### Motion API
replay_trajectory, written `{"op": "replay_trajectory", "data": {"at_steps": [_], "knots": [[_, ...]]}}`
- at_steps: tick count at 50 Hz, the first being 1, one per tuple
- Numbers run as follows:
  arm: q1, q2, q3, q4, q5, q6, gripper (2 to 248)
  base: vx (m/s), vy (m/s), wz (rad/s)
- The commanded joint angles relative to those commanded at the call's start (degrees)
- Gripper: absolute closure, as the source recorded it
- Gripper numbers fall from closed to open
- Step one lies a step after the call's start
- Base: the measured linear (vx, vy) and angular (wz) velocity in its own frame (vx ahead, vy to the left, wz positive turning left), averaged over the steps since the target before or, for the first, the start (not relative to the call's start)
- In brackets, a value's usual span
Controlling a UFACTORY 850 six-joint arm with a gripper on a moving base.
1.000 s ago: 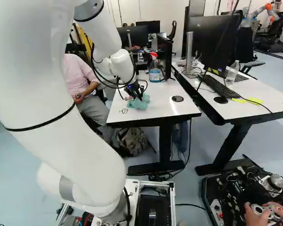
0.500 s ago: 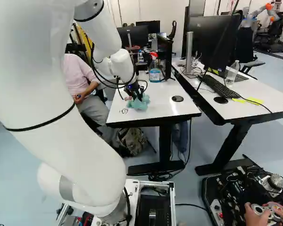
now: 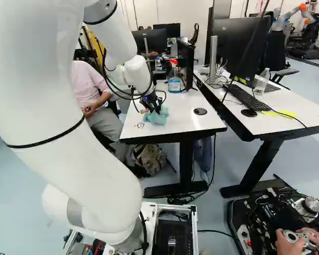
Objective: Clean the table with the green towel
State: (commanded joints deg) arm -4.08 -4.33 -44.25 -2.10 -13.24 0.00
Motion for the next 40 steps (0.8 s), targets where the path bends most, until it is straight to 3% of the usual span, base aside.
{"op": "replay_trajectory", "data": {"at_steps": [23, 40], "knots": [[0.3, 0.0, 0.0, 0.0, -0.4, 0.0, 211, 0.000, 0.000, 0.000], [3.4, 0.4, 0.4, 0.0, -0.4, 0.0, 211, 0.000, 0.000, 0.000]]}}
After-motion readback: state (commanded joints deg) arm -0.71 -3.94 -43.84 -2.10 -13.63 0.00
